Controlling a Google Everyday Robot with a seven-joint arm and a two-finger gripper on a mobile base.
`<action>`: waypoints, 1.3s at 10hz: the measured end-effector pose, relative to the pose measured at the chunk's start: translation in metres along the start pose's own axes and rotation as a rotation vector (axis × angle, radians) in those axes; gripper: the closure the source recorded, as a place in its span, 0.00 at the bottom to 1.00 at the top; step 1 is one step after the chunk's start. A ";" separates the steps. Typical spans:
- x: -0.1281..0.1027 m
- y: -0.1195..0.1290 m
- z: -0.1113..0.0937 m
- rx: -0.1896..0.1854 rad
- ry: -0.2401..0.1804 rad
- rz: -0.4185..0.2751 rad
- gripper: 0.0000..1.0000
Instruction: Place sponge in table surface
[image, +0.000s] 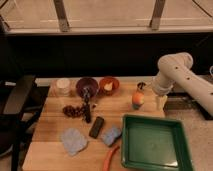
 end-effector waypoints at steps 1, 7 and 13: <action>0.000 0.000 0.000 0.000 0.000 0.000 0.22; 0.000 0.001 0.001 -0.002 -0.001 0.001 0.22; -0.031 -0.009 0.003 -0.033 0.027 -0.119 0.22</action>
